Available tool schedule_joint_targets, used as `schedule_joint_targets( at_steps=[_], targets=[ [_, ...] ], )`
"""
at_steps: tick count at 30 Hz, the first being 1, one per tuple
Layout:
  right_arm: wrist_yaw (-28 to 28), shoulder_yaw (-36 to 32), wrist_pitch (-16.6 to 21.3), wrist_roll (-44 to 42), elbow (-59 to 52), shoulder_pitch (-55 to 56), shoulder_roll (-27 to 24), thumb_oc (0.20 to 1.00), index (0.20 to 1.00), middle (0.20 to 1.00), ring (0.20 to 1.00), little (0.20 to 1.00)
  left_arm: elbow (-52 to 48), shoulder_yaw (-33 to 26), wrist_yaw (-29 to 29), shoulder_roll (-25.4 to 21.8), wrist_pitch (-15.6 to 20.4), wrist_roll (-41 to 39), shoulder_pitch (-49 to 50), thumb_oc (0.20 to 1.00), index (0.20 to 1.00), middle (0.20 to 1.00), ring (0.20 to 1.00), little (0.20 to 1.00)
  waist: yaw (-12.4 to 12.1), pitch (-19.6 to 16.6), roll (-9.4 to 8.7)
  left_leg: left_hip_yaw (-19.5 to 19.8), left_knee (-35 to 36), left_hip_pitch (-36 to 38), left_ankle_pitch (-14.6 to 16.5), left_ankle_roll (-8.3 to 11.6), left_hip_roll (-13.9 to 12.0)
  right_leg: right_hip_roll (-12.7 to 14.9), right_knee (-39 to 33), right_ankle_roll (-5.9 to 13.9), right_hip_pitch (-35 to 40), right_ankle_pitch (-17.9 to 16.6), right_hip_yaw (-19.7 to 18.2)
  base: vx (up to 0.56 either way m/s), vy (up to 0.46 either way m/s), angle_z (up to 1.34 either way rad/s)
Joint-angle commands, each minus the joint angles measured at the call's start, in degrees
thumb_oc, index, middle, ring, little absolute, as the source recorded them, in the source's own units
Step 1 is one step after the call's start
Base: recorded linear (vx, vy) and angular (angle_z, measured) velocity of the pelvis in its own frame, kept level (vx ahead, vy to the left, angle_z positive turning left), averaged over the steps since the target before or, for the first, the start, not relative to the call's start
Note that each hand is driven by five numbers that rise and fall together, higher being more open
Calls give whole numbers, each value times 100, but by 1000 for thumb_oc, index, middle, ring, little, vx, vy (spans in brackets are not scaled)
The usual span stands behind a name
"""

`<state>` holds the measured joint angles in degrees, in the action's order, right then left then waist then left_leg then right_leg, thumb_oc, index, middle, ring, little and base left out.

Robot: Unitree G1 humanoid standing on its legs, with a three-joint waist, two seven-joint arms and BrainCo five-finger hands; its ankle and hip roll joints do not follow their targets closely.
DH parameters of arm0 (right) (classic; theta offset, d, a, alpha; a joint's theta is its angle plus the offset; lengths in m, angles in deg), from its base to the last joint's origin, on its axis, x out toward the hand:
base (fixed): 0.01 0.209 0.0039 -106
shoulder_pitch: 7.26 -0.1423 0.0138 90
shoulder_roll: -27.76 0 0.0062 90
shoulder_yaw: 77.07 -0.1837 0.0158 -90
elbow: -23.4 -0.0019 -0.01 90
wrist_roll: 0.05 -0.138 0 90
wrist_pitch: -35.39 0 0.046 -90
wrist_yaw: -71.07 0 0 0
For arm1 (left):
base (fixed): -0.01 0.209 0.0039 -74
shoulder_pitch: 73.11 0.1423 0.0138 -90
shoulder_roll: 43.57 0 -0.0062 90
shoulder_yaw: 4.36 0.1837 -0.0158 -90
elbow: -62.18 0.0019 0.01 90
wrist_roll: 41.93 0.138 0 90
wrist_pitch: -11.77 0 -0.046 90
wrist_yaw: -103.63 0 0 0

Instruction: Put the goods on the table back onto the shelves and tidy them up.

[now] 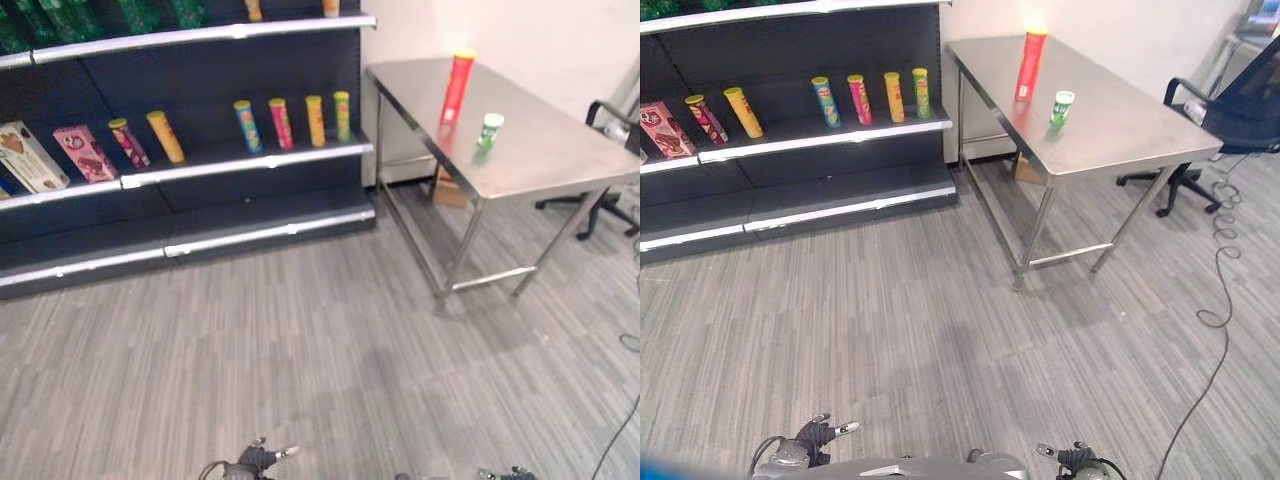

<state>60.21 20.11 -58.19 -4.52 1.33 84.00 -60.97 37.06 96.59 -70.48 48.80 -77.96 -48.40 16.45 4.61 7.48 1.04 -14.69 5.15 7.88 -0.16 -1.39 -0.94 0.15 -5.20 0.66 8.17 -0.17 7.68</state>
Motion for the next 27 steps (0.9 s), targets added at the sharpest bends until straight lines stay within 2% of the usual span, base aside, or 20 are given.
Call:
schedule_joint_targets(
  at_steps=[1, 6, 14, 27],
  targets=[
    [-56, 135, 42, -9, 166, -305, -125, 1000, 1000, 1000, 1000, 1000, 140, 39, -21, -95, 138, 12, -341, 1000, 1000, 1000, 1000, 1000, 119, -62, -247, 295, -52, 186, 330, 619, -335, 499, 103, 682, 26, 507, -62, -5, 9, -5],
    [-46, 151, 33, 0, 162, -313, -102, 1000, 1000, 1000, 1000, 1000, 114, 28, -59, -62, 144, -63, -309, 1000, 1000, 1000, 1000, 1000, 101, -54, -239, 309, -65, 191, 347, 603, -319, 519, 118, 688, 32, 512, -56, -2, 3, -1],
    [-42, 197, 48, 55, 223, -327, -100, 1000, 1000, 1000, 1000, 1000, 406, 95, 36, -74, 90, 329, -247, 1000, 1000, 1000, 1000, 1000, 78, -54, -235, 299, -31, 183, 326, 599, -315, 530, 110, 711, 3, 485, -50, 0, 0, 0],
    [-37, 248, 39, 126, 211, -340, -103, 1000, 1000, 1000, 1000, 1000, 354, 42, 68, -95, 122, 265, -220, 1000, 1000, 1000, 1000, 1000, 21, -18, -283, 354, -15, 49, 316, 549, -259, 585, 78, 771, -131, 393, -111, -2, 6, 0]
  ],
)
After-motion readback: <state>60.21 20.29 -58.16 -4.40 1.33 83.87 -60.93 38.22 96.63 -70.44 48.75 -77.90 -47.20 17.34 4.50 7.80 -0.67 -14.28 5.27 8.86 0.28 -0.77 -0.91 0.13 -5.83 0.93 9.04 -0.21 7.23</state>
